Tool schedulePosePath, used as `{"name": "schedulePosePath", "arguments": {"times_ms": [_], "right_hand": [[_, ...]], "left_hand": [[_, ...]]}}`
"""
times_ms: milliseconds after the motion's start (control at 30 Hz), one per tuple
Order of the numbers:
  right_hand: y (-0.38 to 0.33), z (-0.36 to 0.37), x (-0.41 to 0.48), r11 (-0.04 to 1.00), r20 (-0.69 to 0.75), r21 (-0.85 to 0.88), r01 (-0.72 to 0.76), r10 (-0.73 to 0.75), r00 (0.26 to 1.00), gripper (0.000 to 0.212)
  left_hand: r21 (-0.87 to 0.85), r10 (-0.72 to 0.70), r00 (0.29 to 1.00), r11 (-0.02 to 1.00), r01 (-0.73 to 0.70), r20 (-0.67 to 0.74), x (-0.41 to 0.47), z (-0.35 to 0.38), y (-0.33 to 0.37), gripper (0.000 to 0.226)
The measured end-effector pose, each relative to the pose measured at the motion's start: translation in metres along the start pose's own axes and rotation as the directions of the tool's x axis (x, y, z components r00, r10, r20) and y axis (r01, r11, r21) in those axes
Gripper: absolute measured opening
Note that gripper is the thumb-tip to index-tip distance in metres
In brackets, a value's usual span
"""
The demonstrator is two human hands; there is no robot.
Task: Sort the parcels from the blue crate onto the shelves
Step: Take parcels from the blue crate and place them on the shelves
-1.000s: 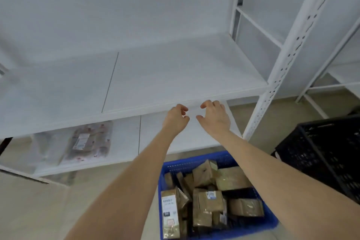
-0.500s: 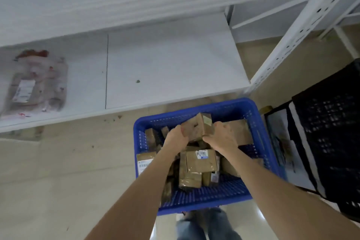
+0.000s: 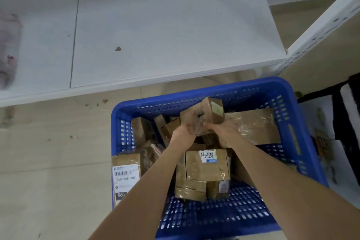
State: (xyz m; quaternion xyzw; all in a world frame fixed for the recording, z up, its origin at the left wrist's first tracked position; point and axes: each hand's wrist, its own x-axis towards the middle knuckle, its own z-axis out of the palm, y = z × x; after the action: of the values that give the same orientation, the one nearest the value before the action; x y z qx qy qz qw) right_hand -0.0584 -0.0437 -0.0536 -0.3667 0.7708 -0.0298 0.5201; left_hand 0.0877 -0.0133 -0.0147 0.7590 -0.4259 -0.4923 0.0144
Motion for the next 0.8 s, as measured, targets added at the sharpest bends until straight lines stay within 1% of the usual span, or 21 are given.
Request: {"name": "schedulePosePath", "arguments": {"times_ms": [100,133,200,233,300,333,367,433,467,533,600,667,733,800], "right_hand": [[0.005,0.009,0.016,0.999,-0.014,-0.006,-0.034,0.034,0.999,0.087],[0.004,0.010,0.017,0.999,-0.022,-0.003,-0.042,0.042,0.999,0.084],[0.002,0.014,0.021,0.997,-0.011,0.042,-0.061,0.062,0.998,0.073],[-0.001,0.014,0.017,0.995,-0.003,0.071,-0.072,0.073,0.997,0.072],[-0.007,0.014,0.009,0.993,0.003,0.090,-0.081,0.081,0.997,0.092],[-0.011,0.012,0.001,0.996,-0.017,0.065,-0.063,0.064,0.998,0.099],[-0.015,0.011,-0.010,1.000,-0.048,0.022,-0.014,0.015,0.999,0.099],[-0.021,0.006,-0.039,0.982,-0.088,-0.097,0.162,-0.171,0.981,0.092],[-0.024,0.002,-0.055,0.954,-0.087,-0.164,0.252,-0.268,0.959,0.089],[-0.031,-0.007,-0.087,0.882,-0.076,-0.280,0.379,-0.414,0.907,0.083],[-0.037,-0.017,-0.115,0.819,-0.043,-0.373,0.435,-0.484,0.874,0.082],[-0.044,-0.031,-0.147,0.733,-0.008,-0.481,0.481,-0.552,0.834,0.084],[-0.051,-0.047,-0.178,0.628,0.025,-0.553,0.548,-0.645,0.764,0.090],[-0.056,-0.062,-0.203,0.544,0.065,-0.564,0.621,-0.721,0.690,0.095]], "left_hand": [[-0.026,-0.001,1.000,1.000,0.002,0.021,0.011,0.002,0.000,0.043],[-0.041,-0.003,1.000,0.999,0.004,0.025,0.013,0.000,0.000,0.044],[-0.077,-0.019,1.000,0.997,0.020,0.025,0.016,-0.005,0.000,0.043],[-0.090,-0.023,1.000,0.996,0.025,0.019,0.018,-0.008,0.000,0.043],[-0.175,-0.048,0.999,0.983,0.049,0.007,0.018,-0.015,0.001,0.044],[-0.238,-0.078,0.997,0.968,0.079,0.012,0.016,-0.019,0.000,0.044],[-0.302,-0.112,0.994,0.947,0.111,0.015,0.013,-0.024,0.001,0.041],[-0.458,-0.188,0.982,0.872,0.171,0.009,0.002,-0.039,0.007,0.035],[-0.547,-0.234,0.972,0.812,0.204,0.015,-0.007,-0.049,0.013,0.036],[-0.676,-0.309,0.950,0.690,0.257,0.045,-0.028,-0.071,0.025,0.046],[-0.720,-0.345,0.934,0.623,0.306,0.098,-0.051,-0.091,0.033,0.059],[-0.741,-0.345,0.923,0.574,0.350,0.169,-0.080,-0.111,0.040,0.064],[-0.743,-0.317,0.915,0.544,0.390,0.248,-0.111,-0.129,0.045,0.065],[-0.734,-0.275,0.913,0.545,0.406,0.300,-0.142,-0.147,0.050,0.058]]}}
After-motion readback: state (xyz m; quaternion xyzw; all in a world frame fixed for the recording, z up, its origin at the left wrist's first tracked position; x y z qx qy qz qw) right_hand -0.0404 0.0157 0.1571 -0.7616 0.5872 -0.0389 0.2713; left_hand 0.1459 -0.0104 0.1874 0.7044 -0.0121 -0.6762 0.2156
